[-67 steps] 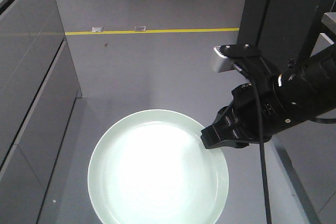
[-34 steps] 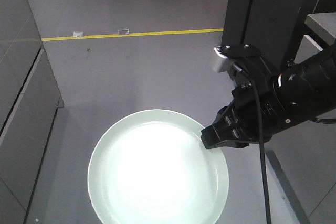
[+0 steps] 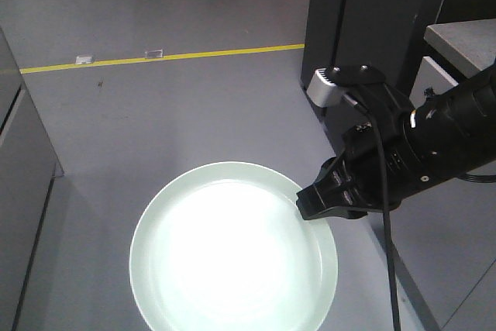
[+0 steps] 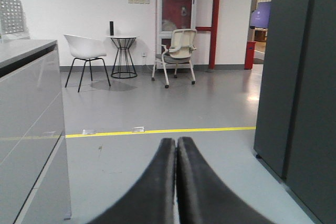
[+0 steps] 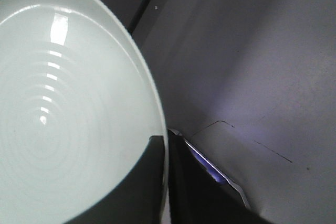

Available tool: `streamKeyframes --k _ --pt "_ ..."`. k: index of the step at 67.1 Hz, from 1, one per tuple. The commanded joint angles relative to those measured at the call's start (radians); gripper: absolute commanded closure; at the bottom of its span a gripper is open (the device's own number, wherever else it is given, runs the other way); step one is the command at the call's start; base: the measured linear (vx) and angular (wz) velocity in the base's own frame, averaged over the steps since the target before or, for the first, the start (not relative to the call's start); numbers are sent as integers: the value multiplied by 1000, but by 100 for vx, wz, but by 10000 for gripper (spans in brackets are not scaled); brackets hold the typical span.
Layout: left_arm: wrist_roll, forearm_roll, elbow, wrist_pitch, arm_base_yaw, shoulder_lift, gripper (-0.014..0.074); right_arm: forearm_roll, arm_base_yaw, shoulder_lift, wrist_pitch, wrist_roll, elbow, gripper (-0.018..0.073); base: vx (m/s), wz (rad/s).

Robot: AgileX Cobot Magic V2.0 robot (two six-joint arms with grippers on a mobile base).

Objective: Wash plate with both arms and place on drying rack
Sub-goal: 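Continue driving toward the far counter, keeping the plate held, then turn the base toward the counter with the potted plant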

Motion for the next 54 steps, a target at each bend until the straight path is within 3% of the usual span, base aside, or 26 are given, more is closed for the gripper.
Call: streamKeyframes --k 1,54 --pt "-5 -3 -28 -73 -2 -14 603 36 -3 -32 -28 -5 -25 561 14 -15" --pt "-5 -3 -28 -73 -2 -14 603 36 -3 -32 -28 -5 -25 561 13 -21"
